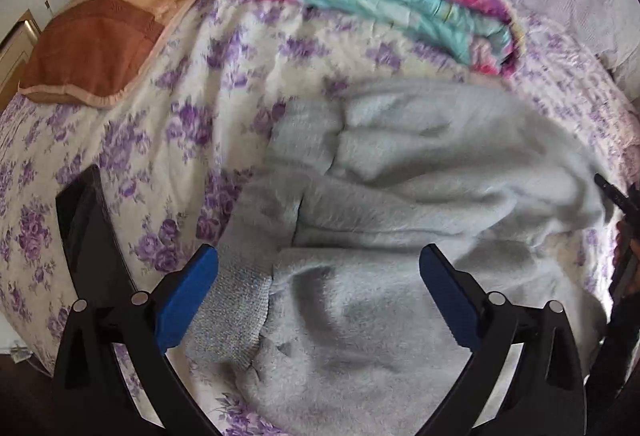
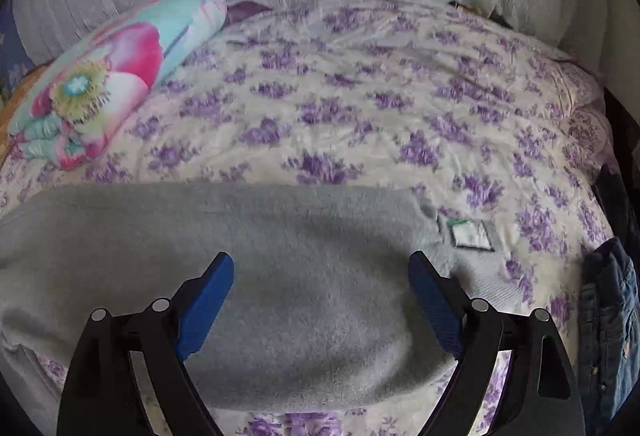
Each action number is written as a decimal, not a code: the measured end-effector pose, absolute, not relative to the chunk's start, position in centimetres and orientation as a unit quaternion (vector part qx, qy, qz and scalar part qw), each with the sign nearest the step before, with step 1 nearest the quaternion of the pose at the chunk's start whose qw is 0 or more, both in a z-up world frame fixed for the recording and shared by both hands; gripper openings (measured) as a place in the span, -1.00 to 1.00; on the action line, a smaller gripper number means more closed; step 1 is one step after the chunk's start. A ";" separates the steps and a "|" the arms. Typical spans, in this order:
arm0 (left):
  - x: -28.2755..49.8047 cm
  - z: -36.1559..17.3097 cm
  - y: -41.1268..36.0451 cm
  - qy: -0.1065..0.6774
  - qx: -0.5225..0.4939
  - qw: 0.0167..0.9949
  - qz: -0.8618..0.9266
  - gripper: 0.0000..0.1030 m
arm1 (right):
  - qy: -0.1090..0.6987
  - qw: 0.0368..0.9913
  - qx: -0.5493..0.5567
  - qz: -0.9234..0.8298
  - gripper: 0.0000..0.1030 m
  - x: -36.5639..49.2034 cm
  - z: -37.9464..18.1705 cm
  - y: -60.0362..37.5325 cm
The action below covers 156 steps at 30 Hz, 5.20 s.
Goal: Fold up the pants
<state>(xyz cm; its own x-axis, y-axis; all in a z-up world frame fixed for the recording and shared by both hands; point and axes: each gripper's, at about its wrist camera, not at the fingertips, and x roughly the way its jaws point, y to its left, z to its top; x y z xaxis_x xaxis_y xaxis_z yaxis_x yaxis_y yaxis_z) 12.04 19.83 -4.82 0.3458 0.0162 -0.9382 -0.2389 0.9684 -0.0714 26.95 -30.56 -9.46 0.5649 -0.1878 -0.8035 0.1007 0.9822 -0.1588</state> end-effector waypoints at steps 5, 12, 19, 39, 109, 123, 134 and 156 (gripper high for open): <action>11.7 -8.1 18.3 0.573 -0.013 0.813 0.099 0.92 | 0.472 0.876 -0.052 -0.083 0.76 26.2 -9.4 -31.5; 13.5 1.1 17.8 0.480 0.037 0.873 0.082 0.91 | 0.391 0.915 -0.084 -0.057 0.83 26.3 -3.5 -29.2; 21.9 -2.1 20.1 0.531 0.061 0.843 0.057 0.91 | 0.400 0.911 -0.093 -0.036 0.83 28.1 -4.6 -26.9; 22.2 -6.0 14.6 0.527 0.186 0.825 -0.080 -0.64 | 0.397 0.885 -0.229 0.079 0.83 32.6 -8.2 -18.7; 22.6 -9.4 8.4 0.596 -0.001 0.802 -0.035 0.82 | 0.498 0.866 0.023 0.044 -0.96 31.7 -12.4 -30.4; 20.5 -6.5 11.5 0.539 0.005 0.840 0.065 0.91 | 0.510 0.853 -0.032 0.108 0.38 25.8 -10.3 -21.8; 14.3 -2.8 12.1 0.497 -0.022 0.867 0.032 0.91 | 0.448 0.882 0.132 0.063 0.56 12.4 -4.9 -30.7; 9.1 1.9 10.4 0.436 0.096 0.894 -0.039 0.91 | 0.343 0.934 0.030 0.097 0.93 3.9 0.5 -29.3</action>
